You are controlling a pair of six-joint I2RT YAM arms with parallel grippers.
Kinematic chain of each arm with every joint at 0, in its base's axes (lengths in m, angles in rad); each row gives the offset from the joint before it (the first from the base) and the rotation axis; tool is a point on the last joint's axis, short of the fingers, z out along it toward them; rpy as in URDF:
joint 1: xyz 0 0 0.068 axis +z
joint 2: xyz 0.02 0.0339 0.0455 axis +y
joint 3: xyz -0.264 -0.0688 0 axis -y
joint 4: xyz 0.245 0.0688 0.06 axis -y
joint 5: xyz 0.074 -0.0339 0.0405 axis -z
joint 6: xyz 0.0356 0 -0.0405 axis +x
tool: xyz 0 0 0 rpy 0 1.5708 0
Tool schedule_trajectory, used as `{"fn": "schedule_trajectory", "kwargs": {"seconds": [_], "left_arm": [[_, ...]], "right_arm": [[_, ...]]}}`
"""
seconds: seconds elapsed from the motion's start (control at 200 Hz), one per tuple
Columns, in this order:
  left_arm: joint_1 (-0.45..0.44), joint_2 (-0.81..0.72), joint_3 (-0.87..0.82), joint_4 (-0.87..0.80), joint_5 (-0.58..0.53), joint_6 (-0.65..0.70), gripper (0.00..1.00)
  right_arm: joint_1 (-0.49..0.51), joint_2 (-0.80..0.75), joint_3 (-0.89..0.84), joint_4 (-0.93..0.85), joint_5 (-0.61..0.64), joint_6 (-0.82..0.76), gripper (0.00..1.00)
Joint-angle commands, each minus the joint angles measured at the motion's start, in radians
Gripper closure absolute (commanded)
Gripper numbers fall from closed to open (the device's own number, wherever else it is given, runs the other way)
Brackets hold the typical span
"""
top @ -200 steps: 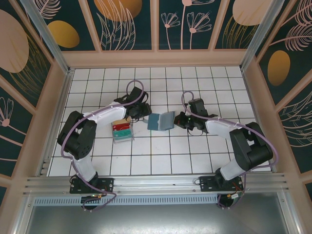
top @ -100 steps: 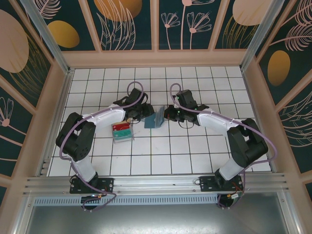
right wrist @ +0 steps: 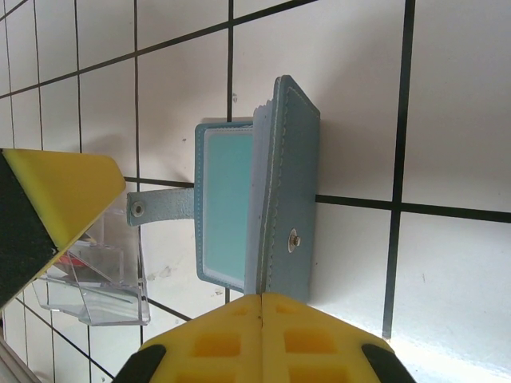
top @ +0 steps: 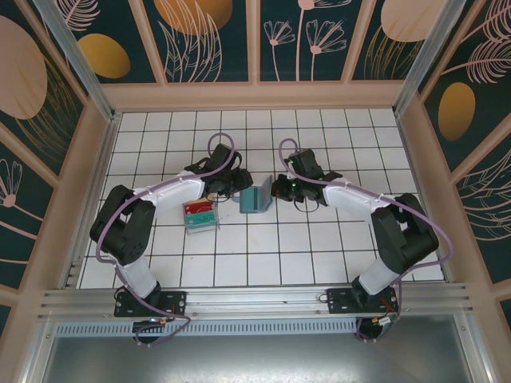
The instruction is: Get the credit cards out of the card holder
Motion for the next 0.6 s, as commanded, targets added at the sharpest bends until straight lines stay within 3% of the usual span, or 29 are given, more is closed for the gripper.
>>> {"fn": "schedule_trajectory", "kwargs": {"seconds": [0.0,0.24,0.596], "left_arm": [[-0.003,-0.018,-0.017,0.033,0.018,-0.015,0.55],[-0.003,-0.013,-0.018,0.036,0.021,-0.018,0.56],[-0.003,-0.02,-0.014,0.021,0.006,-0.011,0.56]], "right_arm": [[0.024,0.032,0.077,-0.045,0.012,-0.026,1.0],[0.089,0.168,0.201,-0.113,0.044,-0.021,1.0],[0.081,0.127,0.175,-0.096,0.053,-0.019,1.0]]}}
